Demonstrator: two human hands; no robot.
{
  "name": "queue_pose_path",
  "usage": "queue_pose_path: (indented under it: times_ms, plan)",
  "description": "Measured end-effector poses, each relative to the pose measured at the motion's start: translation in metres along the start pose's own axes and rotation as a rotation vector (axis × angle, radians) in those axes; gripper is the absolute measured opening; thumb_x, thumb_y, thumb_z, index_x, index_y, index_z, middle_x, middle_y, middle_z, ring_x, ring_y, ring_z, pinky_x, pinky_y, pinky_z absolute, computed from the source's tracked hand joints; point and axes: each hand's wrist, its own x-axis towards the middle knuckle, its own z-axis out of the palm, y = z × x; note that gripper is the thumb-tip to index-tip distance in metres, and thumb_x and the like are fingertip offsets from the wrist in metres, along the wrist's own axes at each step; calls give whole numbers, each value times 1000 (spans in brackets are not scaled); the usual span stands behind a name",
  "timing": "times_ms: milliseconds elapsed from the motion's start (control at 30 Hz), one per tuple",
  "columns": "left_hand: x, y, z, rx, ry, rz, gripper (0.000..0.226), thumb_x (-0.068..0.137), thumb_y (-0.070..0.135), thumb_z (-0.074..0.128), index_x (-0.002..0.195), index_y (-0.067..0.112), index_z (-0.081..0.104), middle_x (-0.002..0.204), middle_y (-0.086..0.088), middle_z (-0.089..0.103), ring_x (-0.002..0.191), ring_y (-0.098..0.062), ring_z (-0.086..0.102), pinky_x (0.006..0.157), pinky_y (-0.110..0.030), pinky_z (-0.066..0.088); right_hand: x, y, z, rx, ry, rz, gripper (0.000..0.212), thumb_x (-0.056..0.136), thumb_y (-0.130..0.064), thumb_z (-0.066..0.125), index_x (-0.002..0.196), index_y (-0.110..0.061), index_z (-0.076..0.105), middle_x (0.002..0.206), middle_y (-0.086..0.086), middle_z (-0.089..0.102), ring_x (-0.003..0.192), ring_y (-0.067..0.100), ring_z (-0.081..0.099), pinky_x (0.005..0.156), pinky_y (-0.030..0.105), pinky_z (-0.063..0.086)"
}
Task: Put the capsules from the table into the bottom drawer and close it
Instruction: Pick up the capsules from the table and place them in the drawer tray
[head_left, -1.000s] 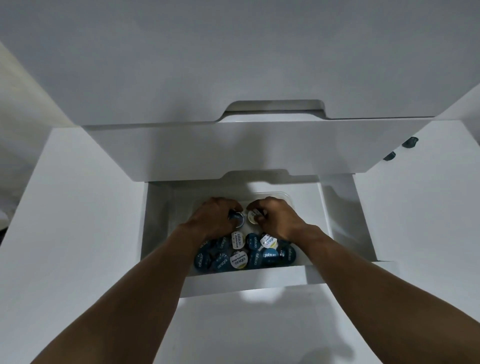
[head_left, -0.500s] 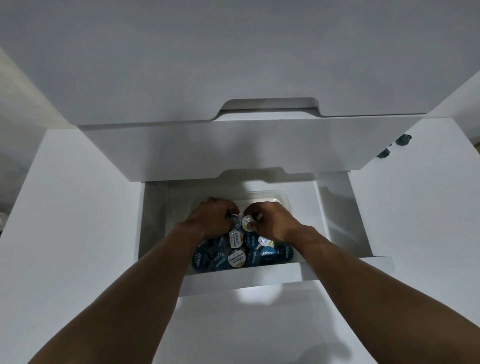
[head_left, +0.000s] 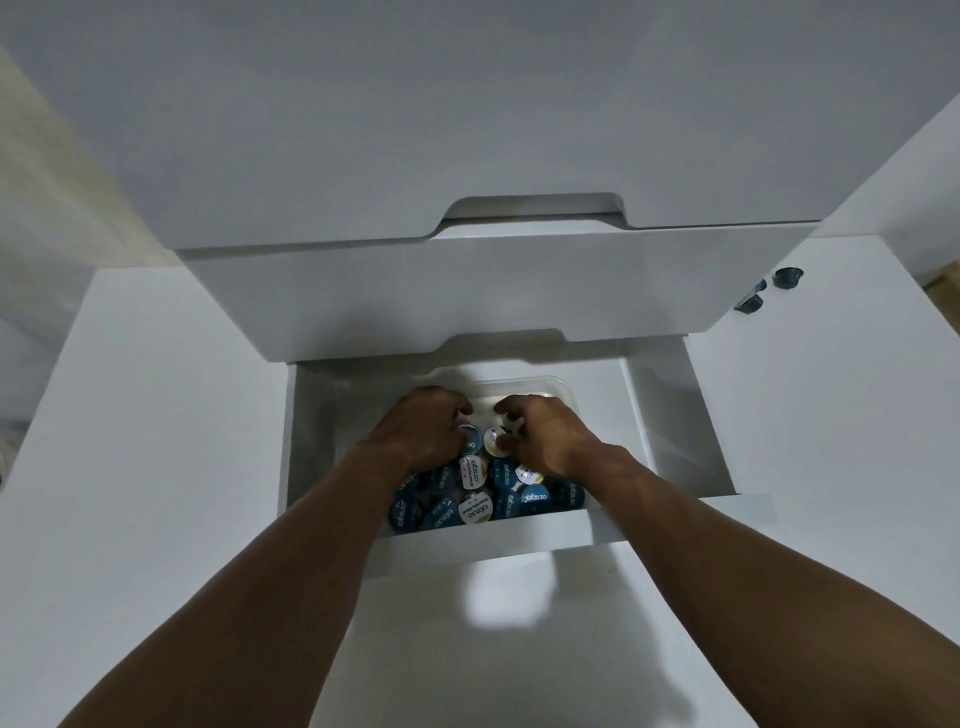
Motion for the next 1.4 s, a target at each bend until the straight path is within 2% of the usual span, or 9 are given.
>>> queue_pose_path:
  times_ms: [133, 200, 433, 567, 800, 1033, 1400]
  plan:
    - [-12, 5, -7, 21, -3, -29, 39, 85, 32, 64, 123, 20, 59, 128, -3, 59, 118, -19, 55, 100, -36, 46, -11, -5, -5, -67, 45, -7, 47, 89, -29, 64, 134, -22, 51, 134, 8, 55, 114, 26, 57, 99, 33, 47]
    - [-17, 11, -11, 59, 24, -50, 38, 86, 34, 62, 122, 22, 58, 129, -4, 57, 120, -21, 51, 102, -36, 43, -18, -7, -8, -97, 72, -8, 47, 89, -31, 63, 134, -20, 52, 134, 8, 55, 117, 27, 56, 99, 31, 44]
    - [-37, 65, -21, 87, 164, -23, 34, 89, 28, 56, 122, 19, 59, 124, -9, 62, 111, -27, 58, 93, -36, 49, -56, -5, -35, -231, 177, -66, 43, 92, -31, 57, 132, -15, 51, 129, 13, 55, 119, 31, 51, 98, 35, 42]
    - [-50, 100, -18, 102, 246, -33, 35, 90, 29, 56, 124, 18, 58, 125, -10, 62, 114, -29, 57, 95, -35, 47, -84, 11, -58, -274, 251, -67, 42, 93, -32, 54, 131, -14, 51, 130, 14, 53, 119, 33, 51, 97, 35, 41]
    - [-94, 165, 23, 145, 419, -43, 33, 90, 27, 53, 120, 16, 59, 121, -10, 60, 109, -31, 56, 90, -36, 46, -153, 63, -80, -285, 358, -130, 37, 93, -27, 52, 124, -8, 55, 123, 16, 54, 110, 35, 55, 90, 37, 44]
    - [-143, 225, 61, 185, 447, -25, 33, 91, 27, 52, 121, 15, 58, 116, -10, 58, 104, -33, 57, 86, -38, 46, -221, 109, -91, -286, 353, -162, 34, 93, -25, 52, 120, -5, 55, 117, 17, 55, 105, 36, 56, 89, 39, 47]
    - [-136, 303, 58, 233, 464, 160, 32, 90, 26, 51, 117, 11, 58, 114, -11, 58, 104, -33, 57, 85, -39, 49, -279, 144, -130, -199, 532, -55, 39, 94, -26, 50, 129, -10, 51, 121, 12, 53, 109, 32, 54, 86, 35, 43]
